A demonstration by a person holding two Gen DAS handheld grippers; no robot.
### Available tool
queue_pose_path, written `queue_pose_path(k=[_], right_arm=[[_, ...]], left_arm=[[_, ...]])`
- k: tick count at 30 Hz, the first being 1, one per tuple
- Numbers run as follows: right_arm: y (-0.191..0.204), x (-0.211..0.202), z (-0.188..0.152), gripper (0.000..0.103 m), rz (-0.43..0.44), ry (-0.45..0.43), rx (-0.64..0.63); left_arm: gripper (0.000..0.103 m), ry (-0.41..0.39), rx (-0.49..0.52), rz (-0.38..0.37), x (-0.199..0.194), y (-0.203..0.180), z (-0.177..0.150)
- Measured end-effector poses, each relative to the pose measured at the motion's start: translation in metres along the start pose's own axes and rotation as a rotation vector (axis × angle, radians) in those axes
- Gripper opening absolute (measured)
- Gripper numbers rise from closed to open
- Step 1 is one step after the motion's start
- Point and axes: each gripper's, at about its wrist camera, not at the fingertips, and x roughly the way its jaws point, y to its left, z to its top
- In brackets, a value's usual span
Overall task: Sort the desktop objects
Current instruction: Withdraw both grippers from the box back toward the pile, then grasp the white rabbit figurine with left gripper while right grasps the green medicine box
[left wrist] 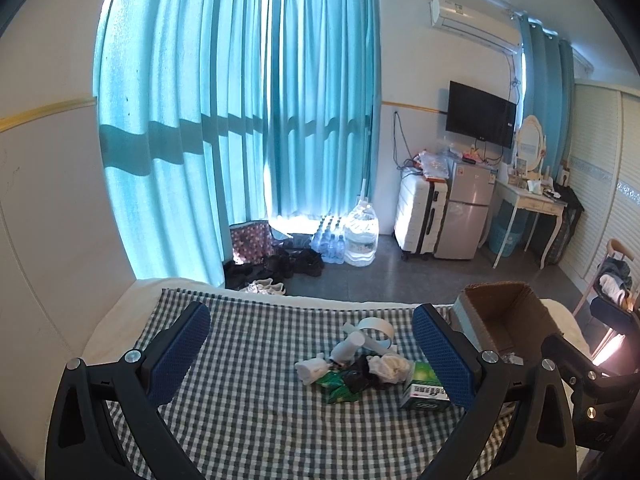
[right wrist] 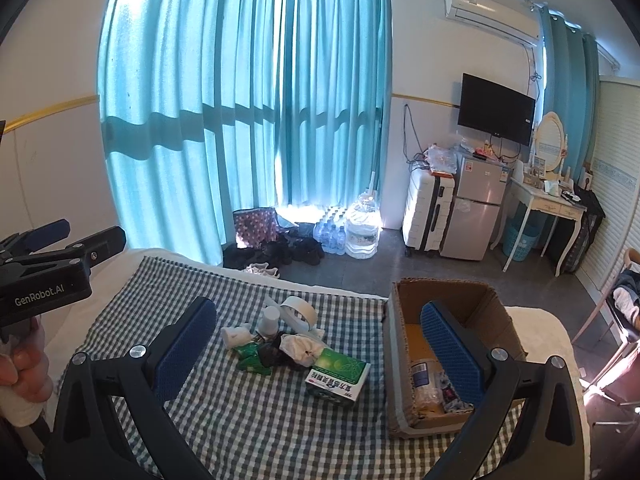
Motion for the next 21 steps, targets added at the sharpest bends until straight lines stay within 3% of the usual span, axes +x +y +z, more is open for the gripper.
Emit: queue_pose_path(k=[8, 21], right_arm=[[0.0, 0.028, -0.008, 0.103, 0.0, 0.037, 0.013], [-0.009, 0.094, -0.042, 0.103, 0.014, 0.17, 0.05]], left_arm=[[0.103, 0.053, -0.009, 0.004, 0.032, 0.009, -0.011], [0.103, 0.177, 0.003, 0.015, 0.102, 0.01, -0.043]])
